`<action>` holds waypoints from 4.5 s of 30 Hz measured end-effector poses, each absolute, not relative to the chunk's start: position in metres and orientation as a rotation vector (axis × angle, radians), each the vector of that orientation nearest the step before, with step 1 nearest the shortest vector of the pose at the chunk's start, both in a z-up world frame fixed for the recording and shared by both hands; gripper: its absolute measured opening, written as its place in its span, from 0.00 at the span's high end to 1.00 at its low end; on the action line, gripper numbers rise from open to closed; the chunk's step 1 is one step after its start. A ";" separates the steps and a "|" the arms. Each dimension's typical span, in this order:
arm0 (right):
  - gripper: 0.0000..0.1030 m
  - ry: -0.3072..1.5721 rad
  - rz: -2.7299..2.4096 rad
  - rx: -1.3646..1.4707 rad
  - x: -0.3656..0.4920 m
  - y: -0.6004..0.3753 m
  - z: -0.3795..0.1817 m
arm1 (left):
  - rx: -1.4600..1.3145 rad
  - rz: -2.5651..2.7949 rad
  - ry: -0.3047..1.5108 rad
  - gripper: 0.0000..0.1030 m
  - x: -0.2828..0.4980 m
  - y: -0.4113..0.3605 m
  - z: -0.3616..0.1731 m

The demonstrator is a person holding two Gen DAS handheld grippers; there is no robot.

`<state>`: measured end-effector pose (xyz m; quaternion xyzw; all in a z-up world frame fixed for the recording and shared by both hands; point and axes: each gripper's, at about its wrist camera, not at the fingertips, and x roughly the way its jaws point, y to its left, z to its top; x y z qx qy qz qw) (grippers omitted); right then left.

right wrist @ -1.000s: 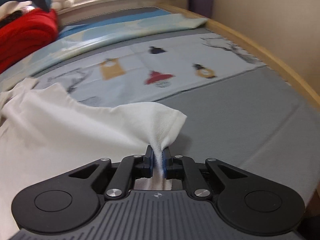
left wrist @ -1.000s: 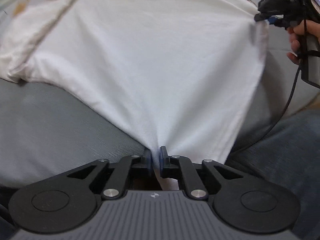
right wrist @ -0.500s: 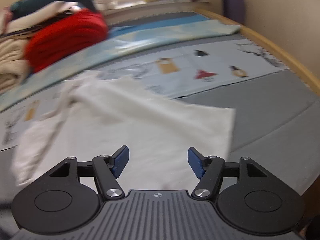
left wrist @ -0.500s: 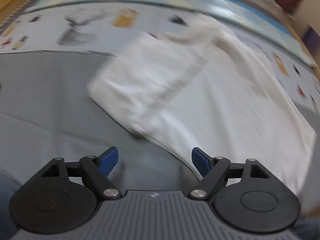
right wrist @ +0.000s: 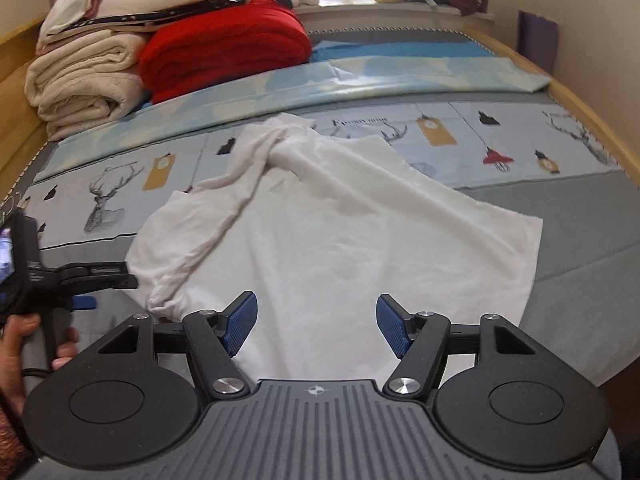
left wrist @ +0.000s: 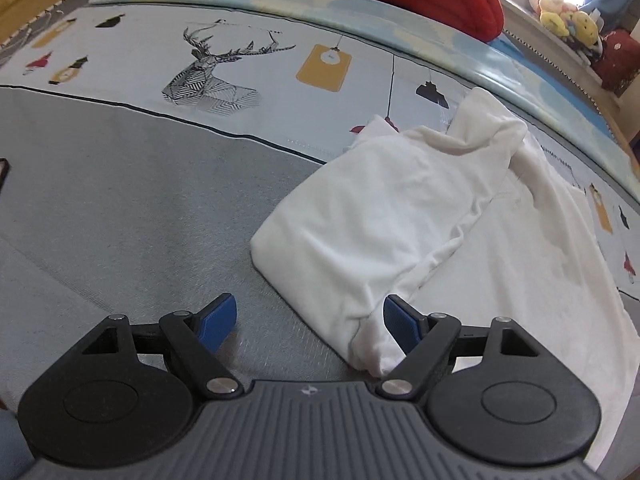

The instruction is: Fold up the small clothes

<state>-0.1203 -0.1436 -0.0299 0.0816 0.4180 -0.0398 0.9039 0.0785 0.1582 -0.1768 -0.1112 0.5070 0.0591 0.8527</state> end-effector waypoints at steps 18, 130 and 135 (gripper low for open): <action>0.33 0.918 -0.087 0.149 -0.088 -0.136 -0.053 | -0.264 0.153 1.222 0.98 0.128 0.152 -0.217; 0.38 0.998 -0.005 0.376 0.372 -0.163 -0.197 | -0.206 0.015 0.987 0.02 0.128 0.191 -0.190; 0.97 0.956 0.050 0.235 0.373 -0.134 -0.203 | -0.207 0.034 0.990 0.02 0.128 0.194 -0.194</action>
